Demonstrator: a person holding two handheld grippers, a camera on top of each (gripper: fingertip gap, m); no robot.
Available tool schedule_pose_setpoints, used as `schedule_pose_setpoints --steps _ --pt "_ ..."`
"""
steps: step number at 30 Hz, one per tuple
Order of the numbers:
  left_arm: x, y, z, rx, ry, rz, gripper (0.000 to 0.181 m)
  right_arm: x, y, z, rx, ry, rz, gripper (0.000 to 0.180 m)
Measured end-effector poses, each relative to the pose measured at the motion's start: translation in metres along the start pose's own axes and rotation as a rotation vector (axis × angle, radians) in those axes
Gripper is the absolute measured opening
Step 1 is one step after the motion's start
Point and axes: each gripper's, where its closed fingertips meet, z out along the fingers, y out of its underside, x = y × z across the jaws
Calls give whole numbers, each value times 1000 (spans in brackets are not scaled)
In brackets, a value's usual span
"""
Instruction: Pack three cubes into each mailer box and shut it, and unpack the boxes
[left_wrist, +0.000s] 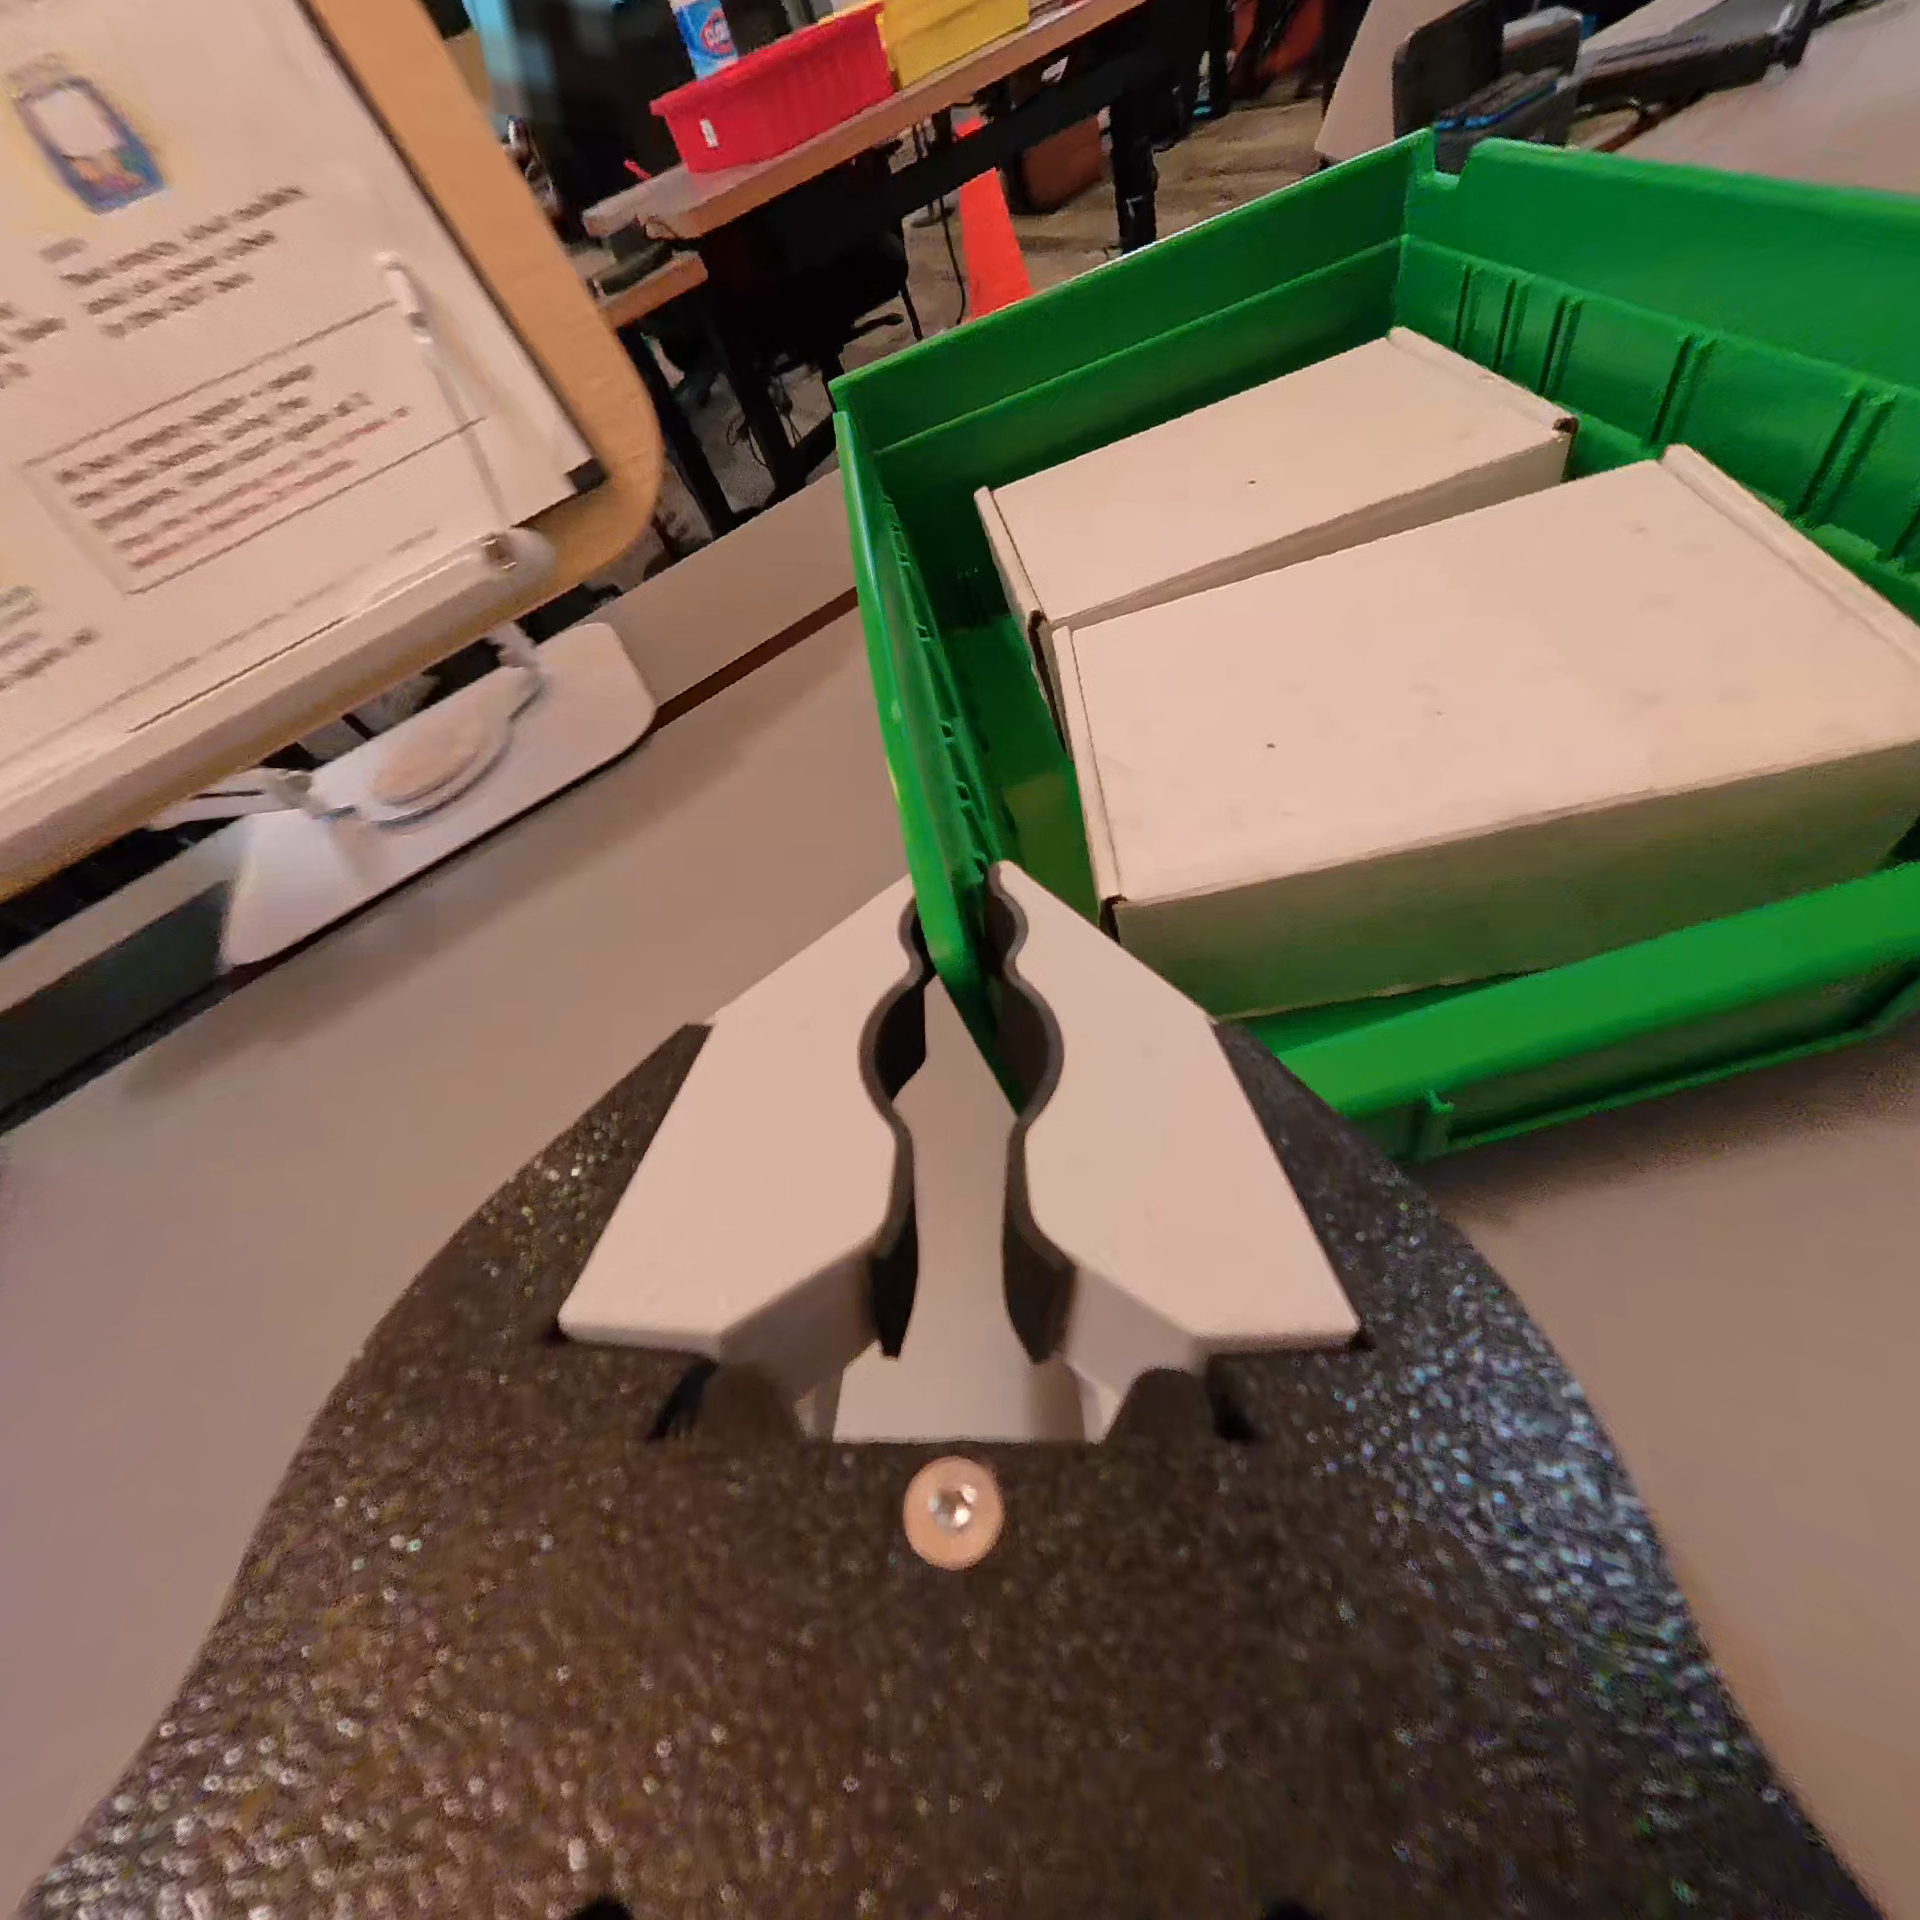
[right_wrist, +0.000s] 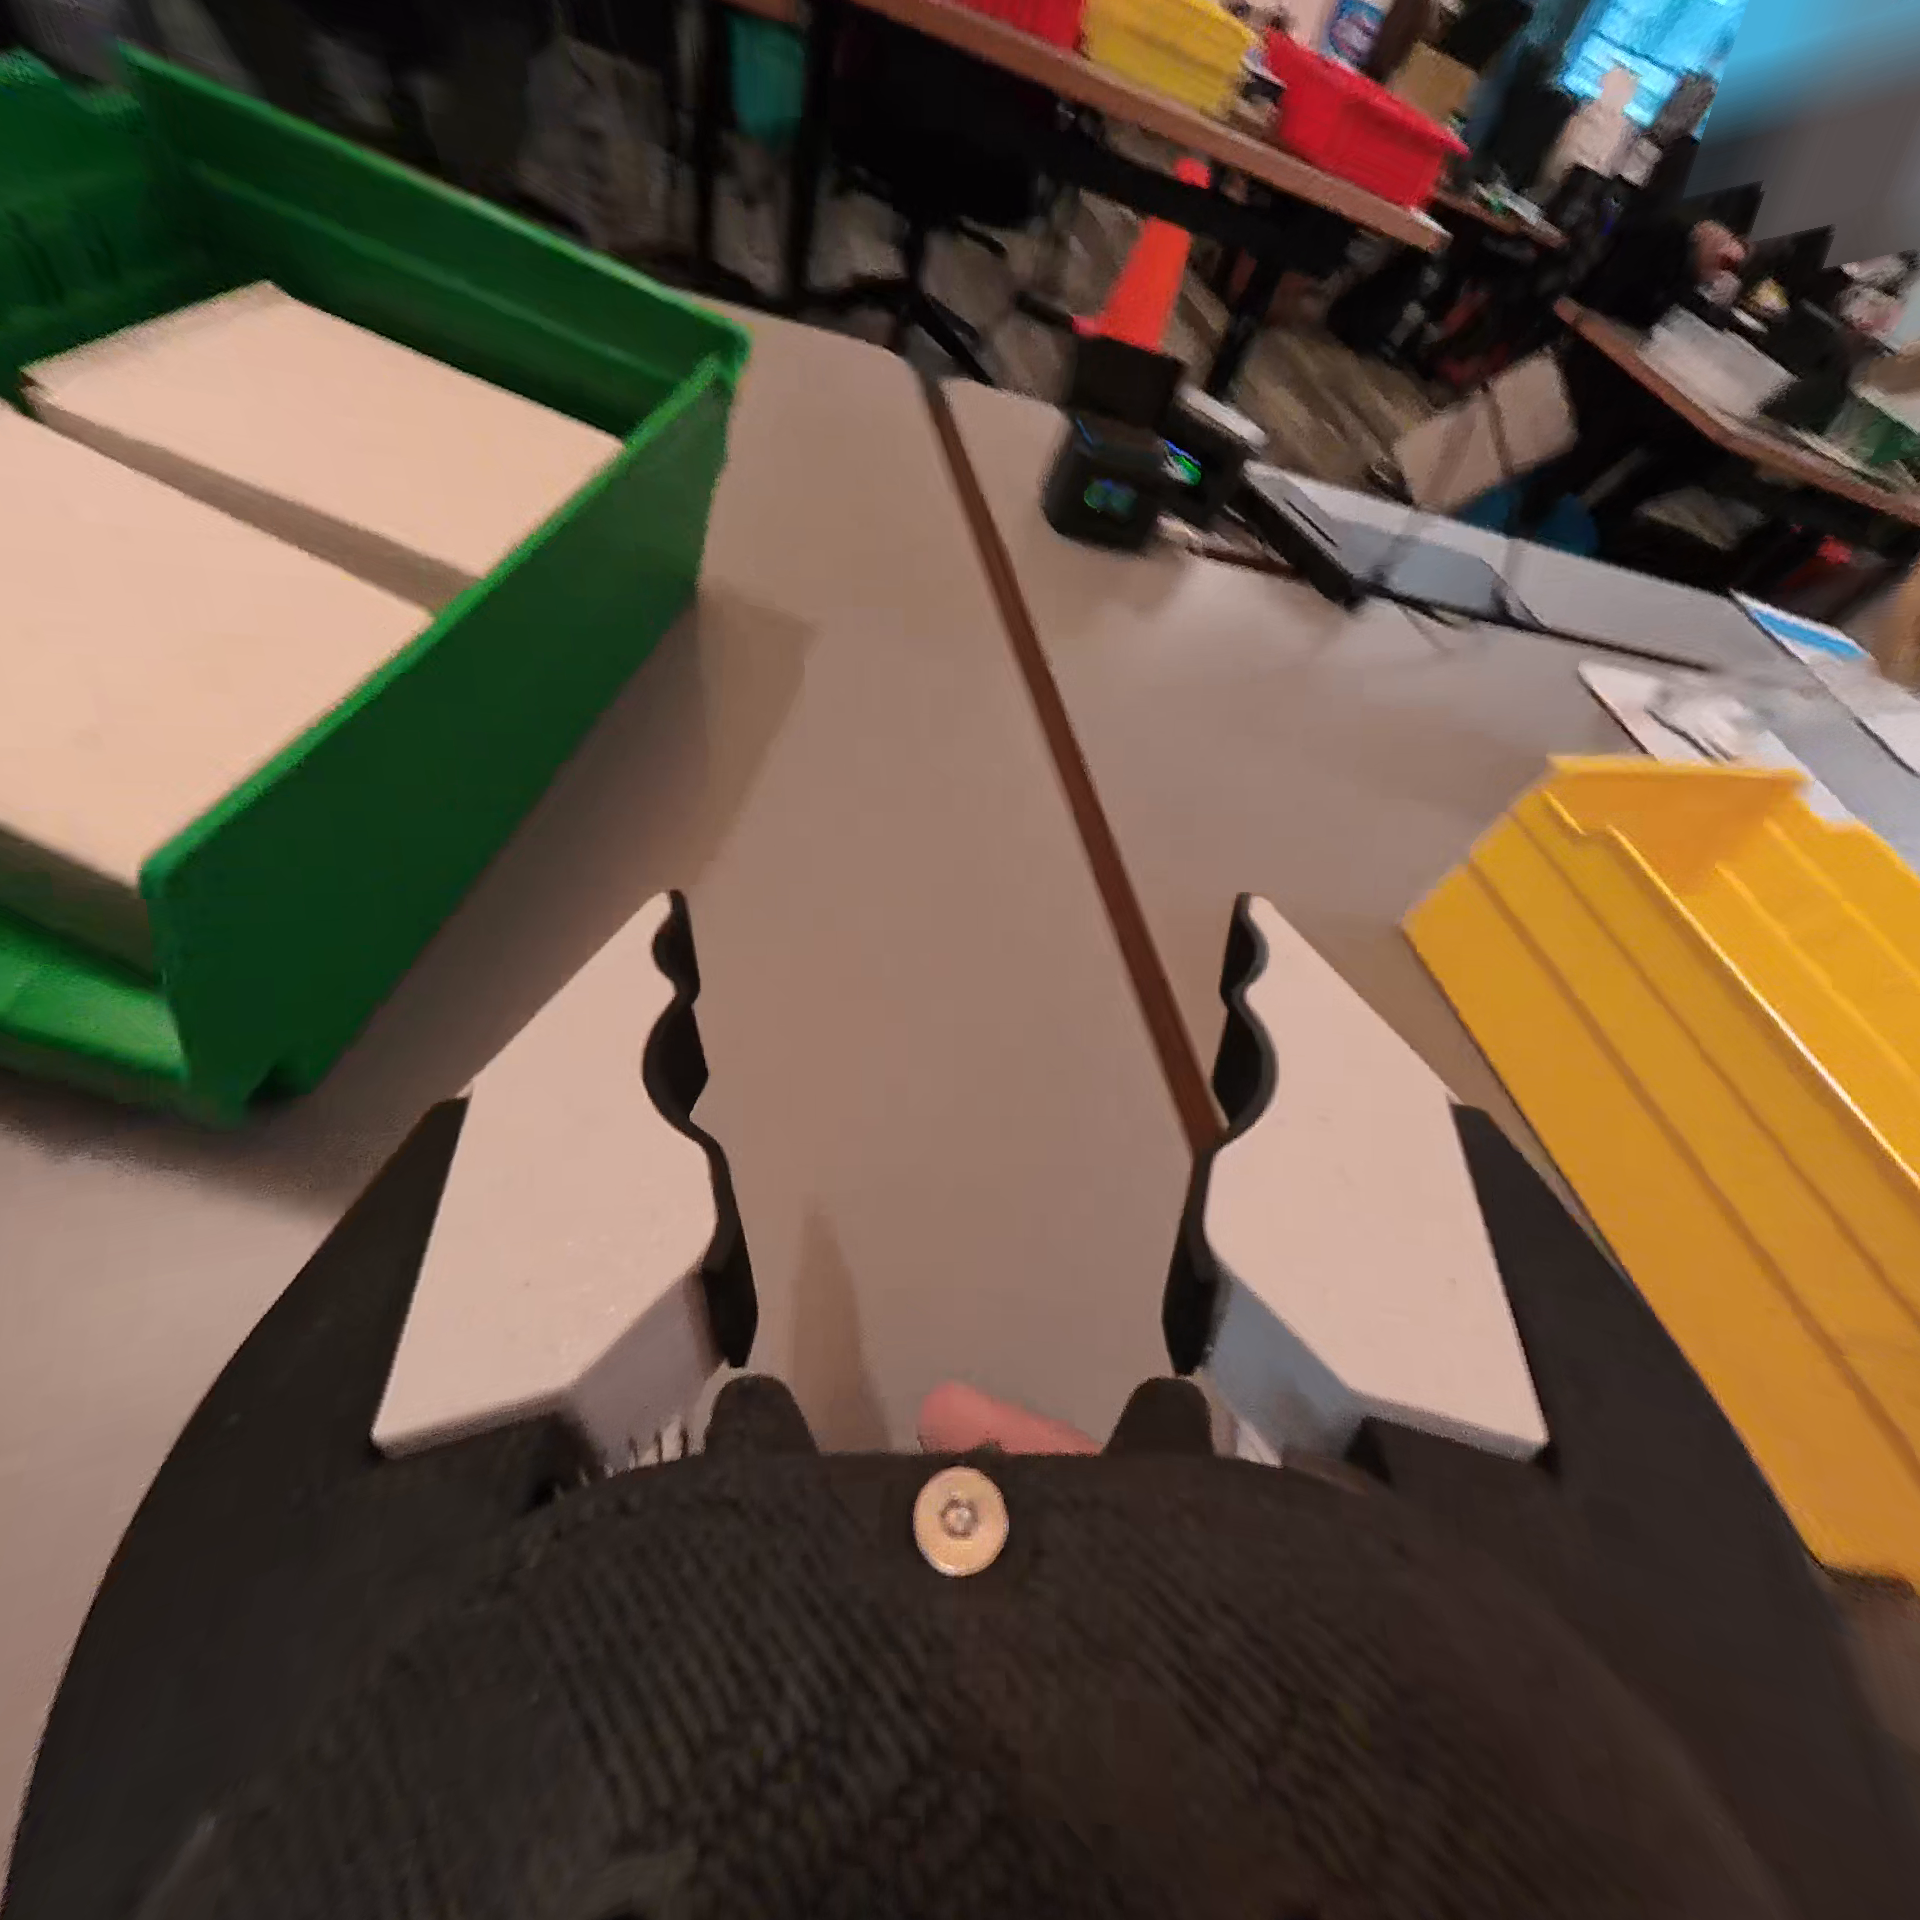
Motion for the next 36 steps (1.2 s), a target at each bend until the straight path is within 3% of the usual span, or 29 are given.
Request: schedule_pose_setpoints --steps 5,12,15,18,20,23,26,31,36 --pt "-62 48 -87 19 -32 -12 4 -100 -68 -31 197 -290 -18 94" --pt "-137 109 -200 -19 -206 -138 4 -309 -165 -90 340 -808 -87 96" --pt "-154 124 -231 -9 -290 -178 3 -406 -222 -102 294 -1038 -23 99" --pt "-160 132 -252 20 -350 -185 2 -499 -268 -90 172 -1154 57 103" --pt "-163 136 -264 21 -384 -186 2 -558 -280 -64 16 -1170 79 103" --pt "-168 143 -277 15 -411 -189 2 -614 -261 -7 -309 -981 110 107" --pt "-173 147 -286 23 -409 -204 2 -645 -262 25 -332 -882 127 96" --pt "-174 148 -289 35 -410 -222 2 -677 -230 67 -451 -778 -40 99" --pt "-175 149 -290 36 -409 -207 2 -719 -204 74 -574 -878 -70 87"
